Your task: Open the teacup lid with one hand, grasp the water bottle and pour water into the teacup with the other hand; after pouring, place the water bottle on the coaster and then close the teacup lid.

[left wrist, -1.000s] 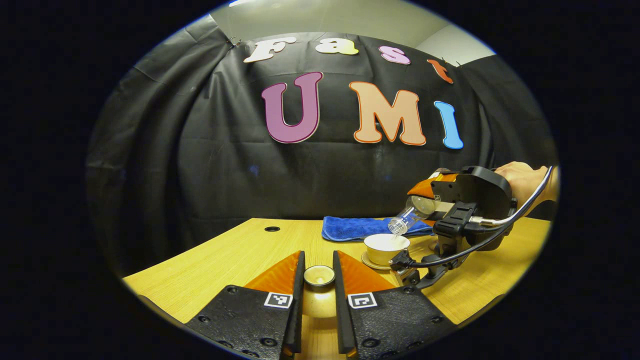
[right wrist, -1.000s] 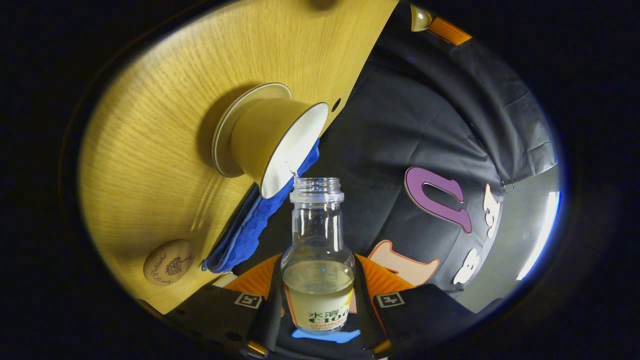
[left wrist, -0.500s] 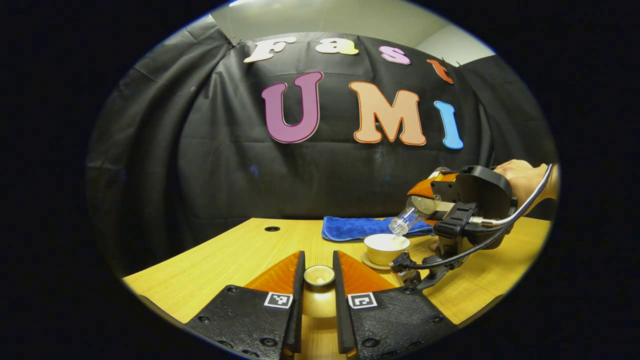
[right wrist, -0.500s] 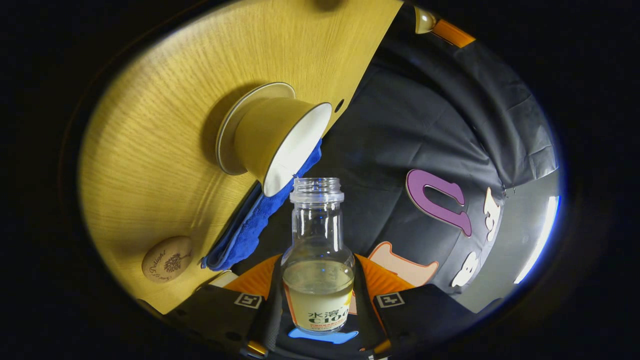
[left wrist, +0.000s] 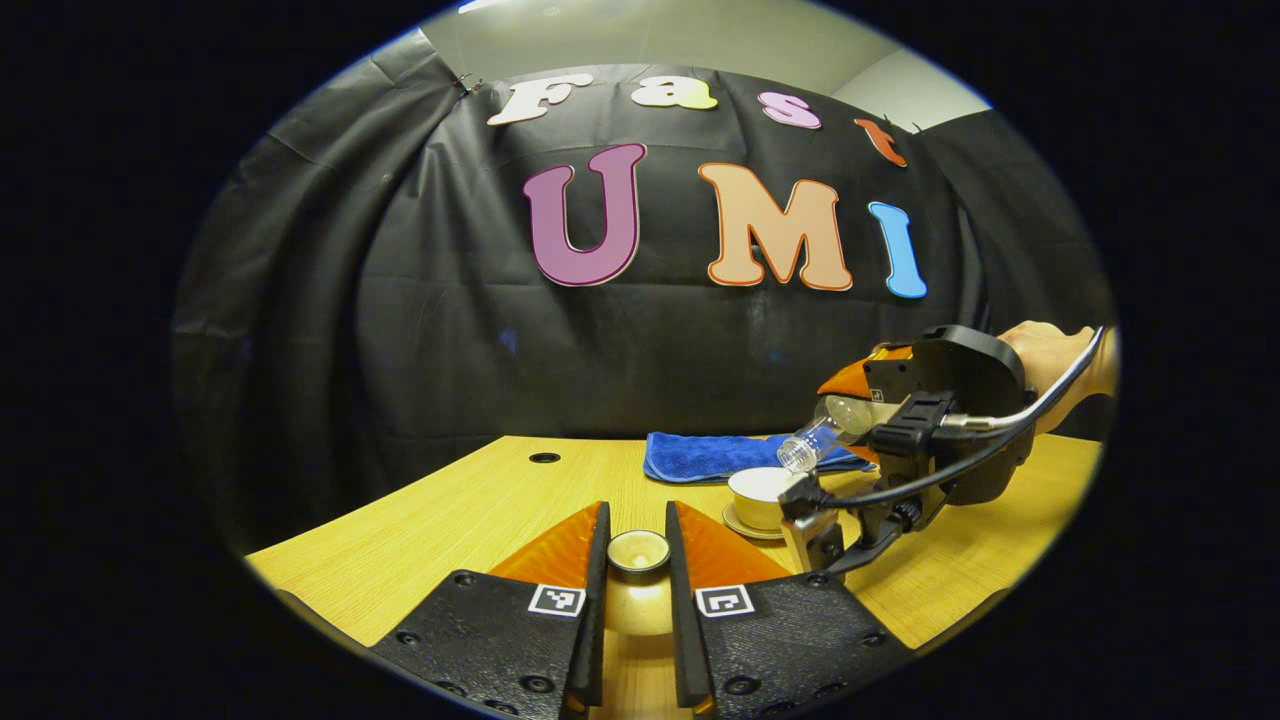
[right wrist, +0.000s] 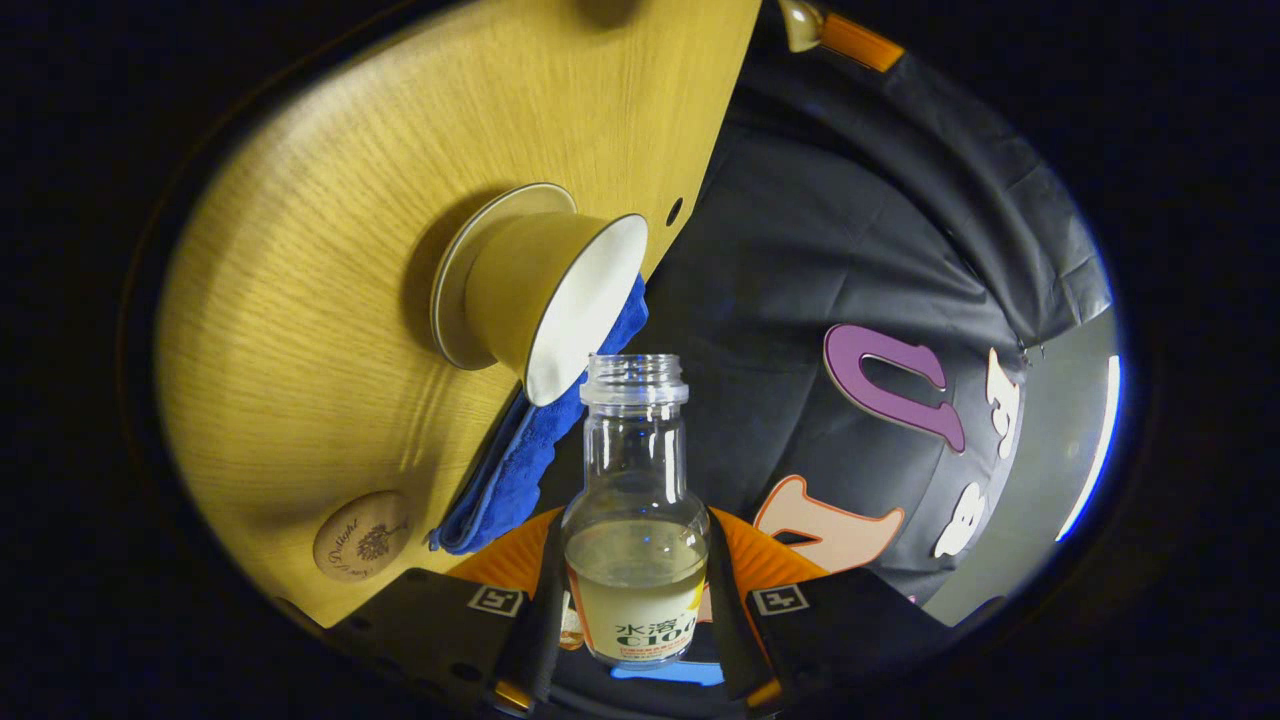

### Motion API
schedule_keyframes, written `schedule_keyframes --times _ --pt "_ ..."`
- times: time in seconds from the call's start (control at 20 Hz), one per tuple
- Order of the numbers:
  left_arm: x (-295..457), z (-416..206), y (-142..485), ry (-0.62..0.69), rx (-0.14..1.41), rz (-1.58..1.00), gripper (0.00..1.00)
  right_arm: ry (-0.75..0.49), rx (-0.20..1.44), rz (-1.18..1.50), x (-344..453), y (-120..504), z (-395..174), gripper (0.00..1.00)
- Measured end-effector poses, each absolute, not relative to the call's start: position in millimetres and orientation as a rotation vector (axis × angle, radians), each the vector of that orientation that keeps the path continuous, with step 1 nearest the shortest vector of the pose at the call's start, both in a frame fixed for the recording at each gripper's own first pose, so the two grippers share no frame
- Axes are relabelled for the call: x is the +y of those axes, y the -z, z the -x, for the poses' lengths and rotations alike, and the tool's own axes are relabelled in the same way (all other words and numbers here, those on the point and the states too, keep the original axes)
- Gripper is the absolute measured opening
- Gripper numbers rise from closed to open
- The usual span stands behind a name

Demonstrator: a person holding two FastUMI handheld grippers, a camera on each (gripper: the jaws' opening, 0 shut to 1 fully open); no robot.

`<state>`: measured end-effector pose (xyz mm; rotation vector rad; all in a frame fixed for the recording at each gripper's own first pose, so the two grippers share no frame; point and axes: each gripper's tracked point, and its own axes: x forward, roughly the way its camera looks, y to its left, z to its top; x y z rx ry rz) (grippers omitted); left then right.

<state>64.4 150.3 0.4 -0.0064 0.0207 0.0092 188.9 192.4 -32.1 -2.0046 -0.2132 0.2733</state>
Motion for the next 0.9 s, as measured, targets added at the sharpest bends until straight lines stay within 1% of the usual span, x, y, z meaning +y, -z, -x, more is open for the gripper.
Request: schedule_keyframes --times 0.2,0.3,0.45,0.55,0.6,0.65,0.7,0.9 --pt "149.8 -65.1 -0.3 -0.009 0.019 0.002 0.25 -0.294 -0.131 1.820 188.0 28.1 -186.5 0.66" --pt "150.8 -65.9 0.0 -0.010 0.019 0.002 0.21 -0.305 -0.070 1.713 184.0 29.3 -187.0 0.66" --pt "151.5 -66.3 -1.0 -0.010 0.018 0.001 0.21 -0.309 -0.022 1.511 177.9 18.0 -183.2 0.66" --pt "149.8 -66.9 0.3 -0.006 0.018 0.001 0.21 -0.313 0.032 1.312 165.9 11.1 -185.2 0.68" --pt "147.5 -65.8 0.0 -0.002 0.019 0.002 0.21 -0.303 0.050 1.213 158.3 2.7 -185.0 0.70" --pt "146.3 -64.6 -0.9 0.005 0.017 0.001 0.21 -0.285 0.058 1.116 149.9 -6.2 -188.2 0.68" --pt "146.7 -65.2 -0.6 0.006 0.016 0.000 0.19 -0.268 0.068 1.014 137.8 -13.5 -190.7 0.66" --pt "146.6 -66.6 0.2 0.006 0.016 -0.001 0.19 -0.207 0.116 0.594 82.2 -27.2 -197.9 0.66"
